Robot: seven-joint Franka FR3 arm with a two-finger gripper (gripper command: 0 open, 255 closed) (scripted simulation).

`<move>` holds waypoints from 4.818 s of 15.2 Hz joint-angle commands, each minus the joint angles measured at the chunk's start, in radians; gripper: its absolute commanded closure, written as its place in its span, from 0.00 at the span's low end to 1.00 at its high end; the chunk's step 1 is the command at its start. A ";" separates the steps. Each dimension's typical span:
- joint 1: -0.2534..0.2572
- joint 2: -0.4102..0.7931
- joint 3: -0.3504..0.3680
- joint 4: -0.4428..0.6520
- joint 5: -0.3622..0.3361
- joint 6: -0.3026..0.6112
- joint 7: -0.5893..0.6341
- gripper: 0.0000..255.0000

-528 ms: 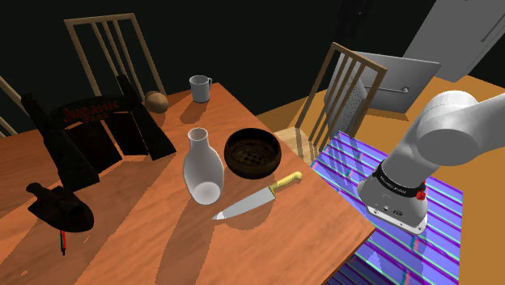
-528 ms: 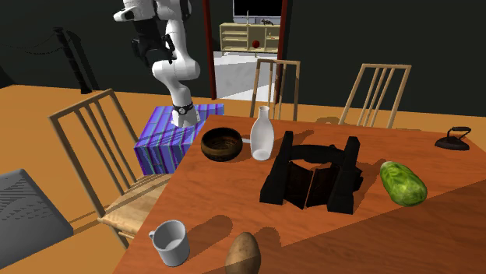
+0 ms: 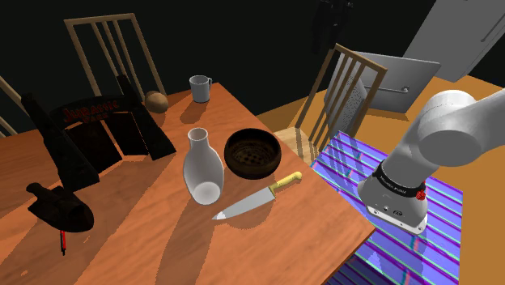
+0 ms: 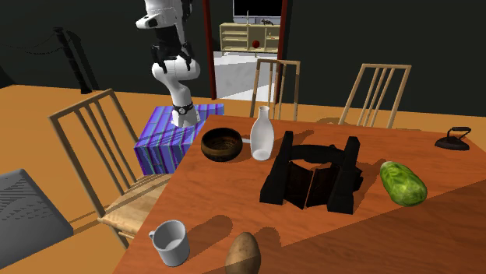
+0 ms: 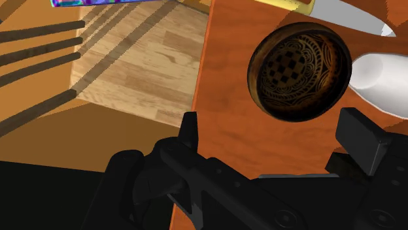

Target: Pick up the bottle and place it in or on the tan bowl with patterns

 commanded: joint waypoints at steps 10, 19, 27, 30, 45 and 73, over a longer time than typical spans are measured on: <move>0.058 0.240 0.235 0.087 0.055 0.169 0.238 0.00; 0.086 0.533 0.408 0.269 -0.026 0.269 0.463 0.00; 0.168 0.862 0.498 0.522 -0.214 0.283 0.691 0.00; 0.182 0.894 0.497 0.525 -0.234 0.305 0.709 0.00; 0.185 0.914 0.493 0.472 -0.247 0.374 0.719 1.00; 0.184 0.866 0.504 0.687 -0.215 0.120 0.699 1.00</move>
